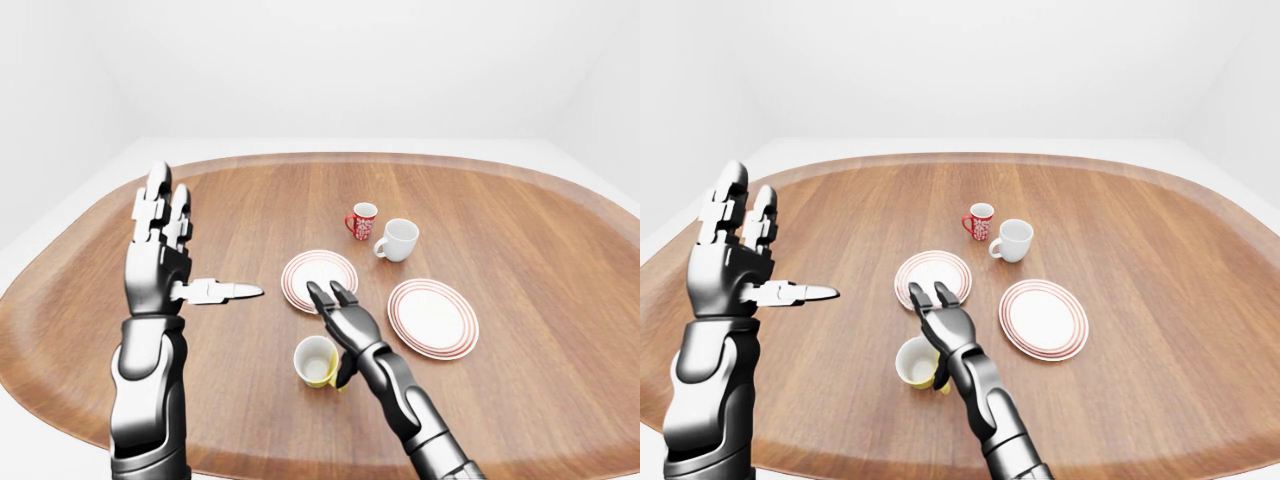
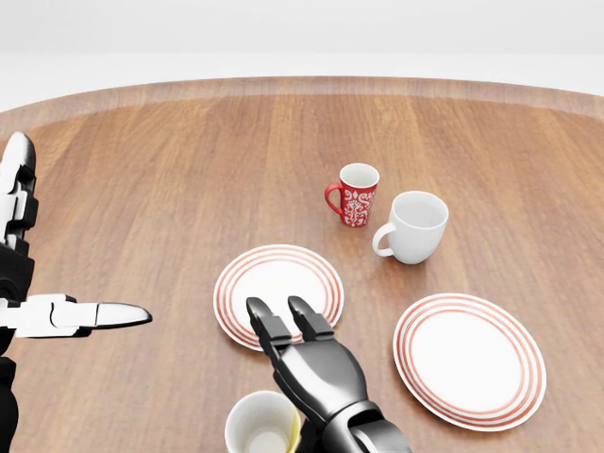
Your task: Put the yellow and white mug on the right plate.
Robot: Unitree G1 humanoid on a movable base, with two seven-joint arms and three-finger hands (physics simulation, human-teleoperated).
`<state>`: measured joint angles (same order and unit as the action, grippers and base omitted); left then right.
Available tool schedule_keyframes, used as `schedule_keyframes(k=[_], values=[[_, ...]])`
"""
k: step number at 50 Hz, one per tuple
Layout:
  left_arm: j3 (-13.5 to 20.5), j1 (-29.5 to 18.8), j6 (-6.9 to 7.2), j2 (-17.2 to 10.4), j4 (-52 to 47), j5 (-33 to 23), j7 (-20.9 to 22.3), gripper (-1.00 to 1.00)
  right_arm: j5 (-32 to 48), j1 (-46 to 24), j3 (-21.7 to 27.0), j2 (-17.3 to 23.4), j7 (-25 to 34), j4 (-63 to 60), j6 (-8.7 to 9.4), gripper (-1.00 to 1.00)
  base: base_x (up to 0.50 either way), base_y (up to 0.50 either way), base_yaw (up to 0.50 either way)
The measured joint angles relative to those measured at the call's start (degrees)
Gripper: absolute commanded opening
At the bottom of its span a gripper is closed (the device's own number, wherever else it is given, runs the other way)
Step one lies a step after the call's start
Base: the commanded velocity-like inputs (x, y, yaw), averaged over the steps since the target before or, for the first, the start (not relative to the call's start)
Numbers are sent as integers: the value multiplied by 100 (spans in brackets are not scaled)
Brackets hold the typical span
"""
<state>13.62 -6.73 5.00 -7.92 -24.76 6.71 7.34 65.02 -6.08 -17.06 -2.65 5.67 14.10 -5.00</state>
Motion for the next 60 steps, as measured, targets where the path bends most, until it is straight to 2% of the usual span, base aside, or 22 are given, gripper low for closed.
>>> schedule_keyframes(k=[18, 60], values=[[-34, 24, 0, 26, -118, -10, 25, 98, 88, -329, 67, -110, -230, 622, 0, 100, 0, 0, 0], [14, 7, 0, 21, -465, 86, 38, 98, 190, -578, 50, -245, -441, 1131, 0, 100, 0, 0, 0]])
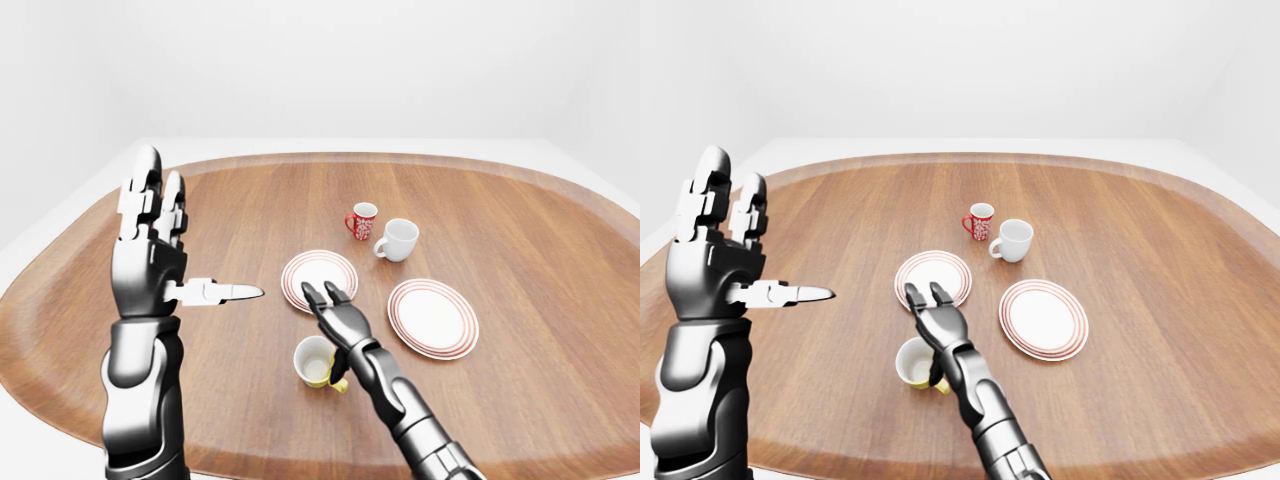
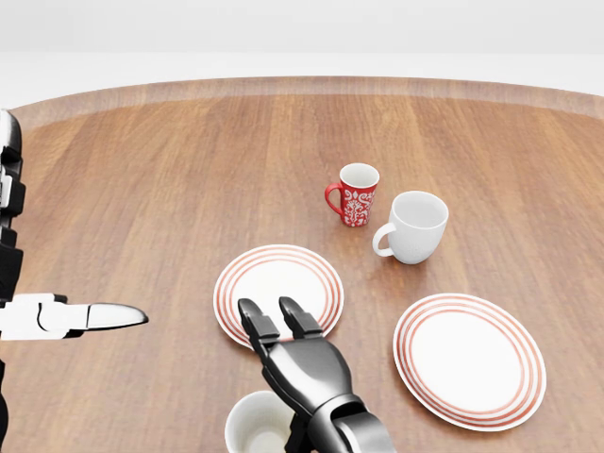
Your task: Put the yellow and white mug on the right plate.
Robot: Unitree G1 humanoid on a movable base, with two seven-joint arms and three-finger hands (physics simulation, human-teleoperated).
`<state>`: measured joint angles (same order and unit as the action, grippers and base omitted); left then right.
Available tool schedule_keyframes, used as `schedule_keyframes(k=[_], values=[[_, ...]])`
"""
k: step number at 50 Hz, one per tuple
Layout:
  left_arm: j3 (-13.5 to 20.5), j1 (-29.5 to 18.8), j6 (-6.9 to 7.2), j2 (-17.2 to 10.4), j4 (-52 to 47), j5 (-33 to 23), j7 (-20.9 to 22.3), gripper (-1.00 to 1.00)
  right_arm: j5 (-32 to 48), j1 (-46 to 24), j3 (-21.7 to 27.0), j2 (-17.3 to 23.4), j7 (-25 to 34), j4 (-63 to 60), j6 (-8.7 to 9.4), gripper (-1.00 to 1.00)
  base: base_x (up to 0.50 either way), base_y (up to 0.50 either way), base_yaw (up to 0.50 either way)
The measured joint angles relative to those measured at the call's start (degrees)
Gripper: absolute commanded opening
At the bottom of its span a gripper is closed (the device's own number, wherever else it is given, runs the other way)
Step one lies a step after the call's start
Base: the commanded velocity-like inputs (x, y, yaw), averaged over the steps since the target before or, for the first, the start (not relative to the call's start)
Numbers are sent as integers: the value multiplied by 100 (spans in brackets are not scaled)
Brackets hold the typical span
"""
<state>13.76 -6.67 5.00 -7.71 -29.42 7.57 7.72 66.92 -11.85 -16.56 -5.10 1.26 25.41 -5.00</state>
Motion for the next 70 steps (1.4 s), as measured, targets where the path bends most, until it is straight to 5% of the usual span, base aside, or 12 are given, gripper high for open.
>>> schedule_keyframes(k=[70], values=[[-84, 57, 0, 71, -385, 27, 23, 98, 166, -382, -52, -257, -467, 1007, 0, 100, 0, 0, 0]])
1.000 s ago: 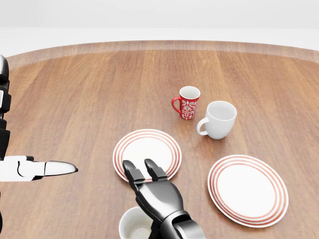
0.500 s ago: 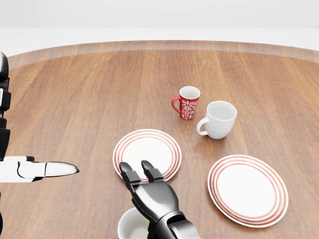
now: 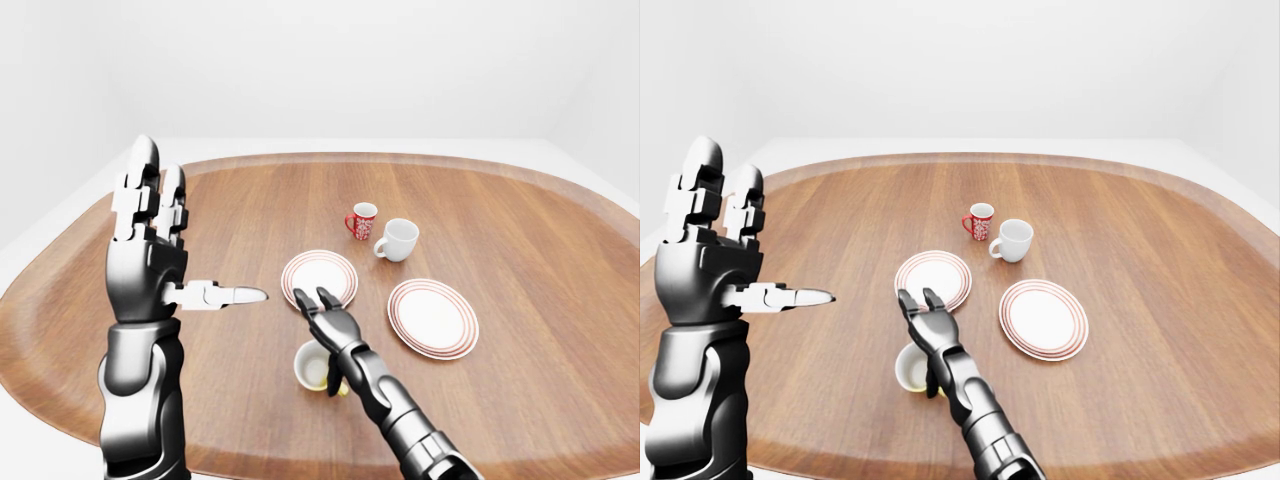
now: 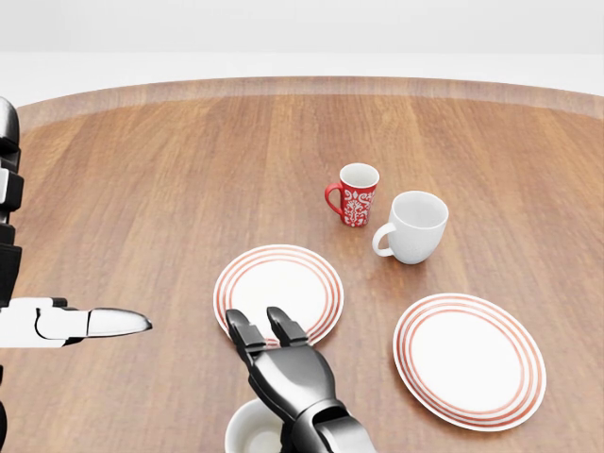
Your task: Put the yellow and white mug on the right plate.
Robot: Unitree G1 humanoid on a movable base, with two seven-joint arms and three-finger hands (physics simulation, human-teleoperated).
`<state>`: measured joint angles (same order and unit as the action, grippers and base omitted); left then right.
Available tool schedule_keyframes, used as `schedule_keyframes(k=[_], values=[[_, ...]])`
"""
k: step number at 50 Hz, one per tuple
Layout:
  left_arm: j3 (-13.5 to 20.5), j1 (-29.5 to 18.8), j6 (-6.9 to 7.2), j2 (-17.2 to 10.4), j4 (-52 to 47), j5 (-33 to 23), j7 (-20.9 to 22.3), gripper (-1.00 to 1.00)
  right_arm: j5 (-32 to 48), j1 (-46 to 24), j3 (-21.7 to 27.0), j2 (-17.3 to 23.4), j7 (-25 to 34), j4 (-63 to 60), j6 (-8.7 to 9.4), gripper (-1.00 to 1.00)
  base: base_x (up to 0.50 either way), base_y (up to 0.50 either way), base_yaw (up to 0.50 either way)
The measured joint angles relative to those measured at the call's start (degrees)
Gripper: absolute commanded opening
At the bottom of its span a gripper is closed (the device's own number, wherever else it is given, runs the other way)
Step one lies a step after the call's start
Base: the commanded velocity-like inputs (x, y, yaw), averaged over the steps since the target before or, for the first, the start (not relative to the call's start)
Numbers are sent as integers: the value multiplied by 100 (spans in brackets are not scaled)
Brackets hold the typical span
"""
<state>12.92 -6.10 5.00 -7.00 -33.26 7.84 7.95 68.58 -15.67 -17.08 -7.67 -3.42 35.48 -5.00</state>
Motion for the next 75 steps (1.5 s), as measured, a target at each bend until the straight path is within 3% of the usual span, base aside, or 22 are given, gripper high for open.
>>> schedule_keyframes(k=[21, 22, 23, 44, 55, 61, 75], values=[[-6, 27, 0, 12, -24, -4, 11, 98, 47, -31, -32, -22, -349, 748, 0, 100, 0, 0, 0], [-6, 29, 0, 13, -28, -4, 12, 99, 52, -19, -37, -21, -346, 745, 0, -38, 0, 0, 0], [-6, 30, 0, 14, -29, -5, 12, 98, 47, -6, -40, -20, -338, 738, 0, -100, 0, 0, 0], [8, 18, 0, 12, -29, 10, 9, 98, 144, -41, -13, 7, -517, 931, 0, -100, 0, 0, 0], [64, -29, 0, -23, -69, 70, -14, 98, -71, 55, 170, 171, 11, 73, 15, -100, 0, 0, 0], [69, -37, 0, -33, -56, 81, -24, 99, -263, 131, 315, 302, 607, -767, 195, -100, 0, 0, 0], [56, -27, 0, -31, -30, 64, -22, 98, -697, 201, 676, 630, 1809, -2322, 825, -100, 0, 0, 0]])
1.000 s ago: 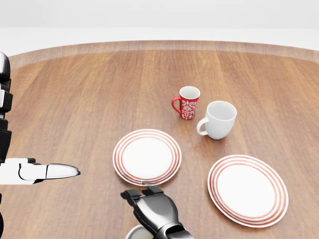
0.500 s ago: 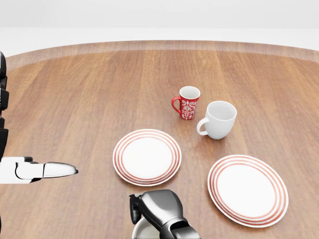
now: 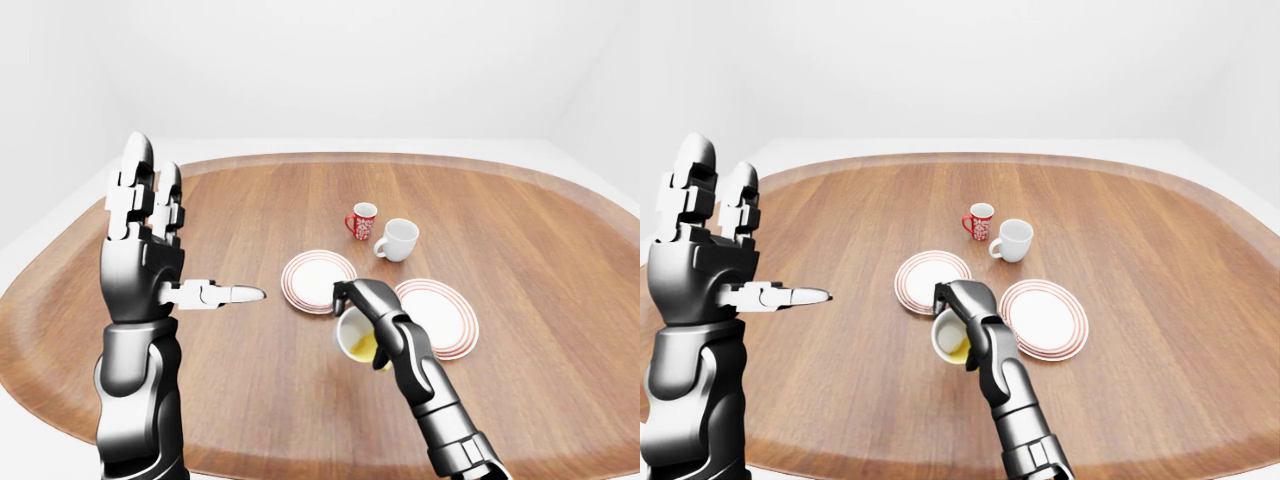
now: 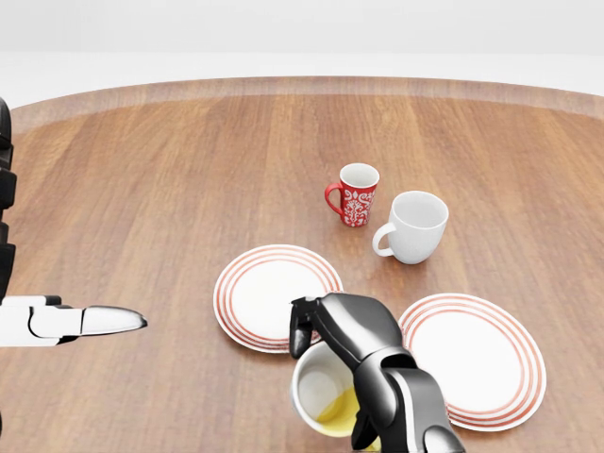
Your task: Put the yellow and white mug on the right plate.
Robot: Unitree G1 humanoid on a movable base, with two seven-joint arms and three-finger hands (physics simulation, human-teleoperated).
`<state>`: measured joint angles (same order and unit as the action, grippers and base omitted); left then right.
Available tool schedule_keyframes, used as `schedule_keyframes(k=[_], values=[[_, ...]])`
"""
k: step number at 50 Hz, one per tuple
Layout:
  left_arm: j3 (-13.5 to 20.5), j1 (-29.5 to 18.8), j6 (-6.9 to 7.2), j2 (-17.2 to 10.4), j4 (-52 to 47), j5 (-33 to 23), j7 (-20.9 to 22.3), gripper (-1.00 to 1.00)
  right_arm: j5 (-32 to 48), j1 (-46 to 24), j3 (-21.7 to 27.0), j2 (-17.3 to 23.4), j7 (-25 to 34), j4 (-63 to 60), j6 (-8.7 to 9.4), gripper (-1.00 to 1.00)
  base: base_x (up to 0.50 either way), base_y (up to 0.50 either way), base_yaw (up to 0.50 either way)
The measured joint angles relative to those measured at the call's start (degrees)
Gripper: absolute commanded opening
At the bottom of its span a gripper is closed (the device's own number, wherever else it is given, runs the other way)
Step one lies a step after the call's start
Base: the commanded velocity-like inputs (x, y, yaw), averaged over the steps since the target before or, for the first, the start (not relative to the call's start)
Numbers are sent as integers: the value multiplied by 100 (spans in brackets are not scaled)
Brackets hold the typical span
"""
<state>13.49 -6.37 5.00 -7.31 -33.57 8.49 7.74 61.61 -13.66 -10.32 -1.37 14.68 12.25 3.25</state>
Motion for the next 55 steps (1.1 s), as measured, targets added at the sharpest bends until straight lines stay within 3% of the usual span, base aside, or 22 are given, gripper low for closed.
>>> schedule_keyframes(k=[6, 32, 55], values=[[-6, 8, 0, 5, 0, -10, 6, 98, -147, -36, 161, 135, 265, -280, 175, -100, 0, 0, 0], [-10, 18, 0, 11, 15, -31, 18, 98, -822, -566, 841, 835, 721, 101, 175, -100, 0, 0, 0], [-27, 22, 0, 16, 26, -53, 26, 98, -1188, -1406, 1207, 1503, 142, 1646, 175, -100, 0, 0, 0]])
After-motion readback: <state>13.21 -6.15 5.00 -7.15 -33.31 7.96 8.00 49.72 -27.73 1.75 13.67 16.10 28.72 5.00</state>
